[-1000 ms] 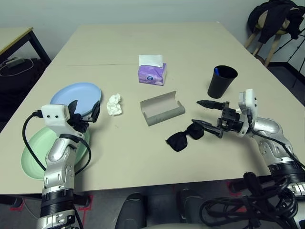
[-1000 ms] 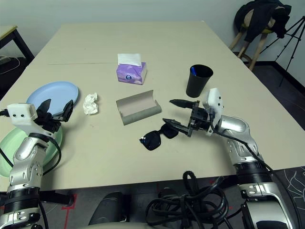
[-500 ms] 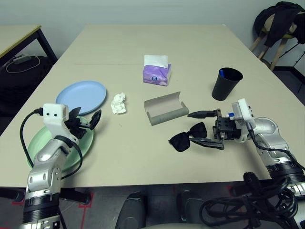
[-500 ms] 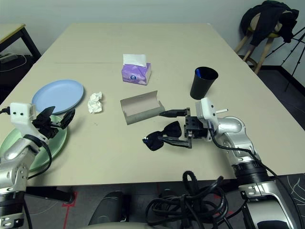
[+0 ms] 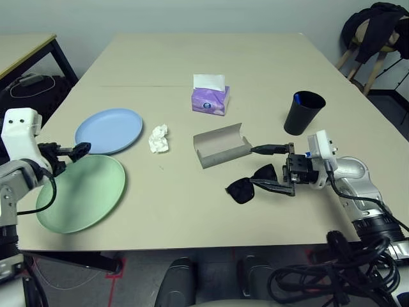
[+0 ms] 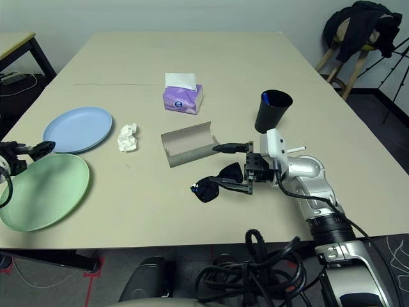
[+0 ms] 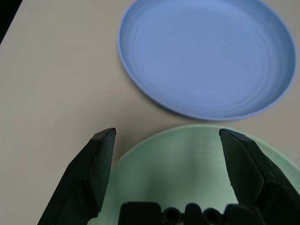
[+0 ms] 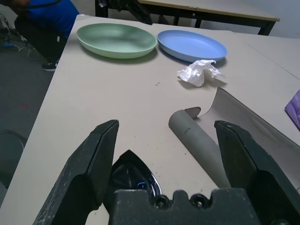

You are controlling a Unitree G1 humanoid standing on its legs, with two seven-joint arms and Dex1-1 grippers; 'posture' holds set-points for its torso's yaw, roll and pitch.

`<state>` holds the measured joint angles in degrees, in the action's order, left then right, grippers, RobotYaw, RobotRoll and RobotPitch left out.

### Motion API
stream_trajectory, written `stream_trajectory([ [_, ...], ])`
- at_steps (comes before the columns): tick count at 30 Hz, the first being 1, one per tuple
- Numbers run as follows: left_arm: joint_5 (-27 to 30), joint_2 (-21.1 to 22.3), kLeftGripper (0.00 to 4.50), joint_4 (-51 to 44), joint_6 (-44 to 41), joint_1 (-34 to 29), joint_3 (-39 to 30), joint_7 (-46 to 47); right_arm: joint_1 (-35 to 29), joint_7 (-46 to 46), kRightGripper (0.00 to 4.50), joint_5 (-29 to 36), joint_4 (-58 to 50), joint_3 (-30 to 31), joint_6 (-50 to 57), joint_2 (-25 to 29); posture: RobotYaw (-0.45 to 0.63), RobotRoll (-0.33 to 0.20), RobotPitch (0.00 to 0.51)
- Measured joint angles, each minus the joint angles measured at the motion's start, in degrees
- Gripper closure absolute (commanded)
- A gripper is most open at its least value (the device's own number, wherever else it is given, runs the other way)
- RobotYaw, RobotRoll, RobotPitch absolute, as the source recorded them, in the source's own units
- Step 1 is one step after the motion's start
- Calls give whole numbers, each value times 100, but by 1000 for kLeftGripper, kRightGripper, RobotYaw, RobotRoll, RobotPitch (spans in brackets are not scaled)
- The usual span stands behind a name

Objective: Organize and tidy the items on the table.

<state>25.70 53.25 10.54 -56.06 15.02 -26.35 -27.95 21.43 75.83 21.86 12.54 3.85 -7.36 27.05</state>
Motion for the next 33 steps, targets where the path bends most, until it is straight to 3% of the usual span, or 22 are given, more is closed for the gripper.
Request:
stream_trajectory([
  [6,-49,381,0,323,-55,-191,-1,-355,-7,-95,31,2,-120,0,44,-41,123,0,46],
  [21,-344,435,0,588,21,-978,-11,-522,-50,-240,31,6,-349,0,237,-59,121,0,44],
  [24,-356,437,616,581,1,-978,-37,-506,-51,-266,0,6,-363,1,279,-64,119,0,43],
  [33,-409,480,4123,552,-69,-936,-106,-443,-52,-313,0,5,-462,1,347,-70,119,0,40],
])
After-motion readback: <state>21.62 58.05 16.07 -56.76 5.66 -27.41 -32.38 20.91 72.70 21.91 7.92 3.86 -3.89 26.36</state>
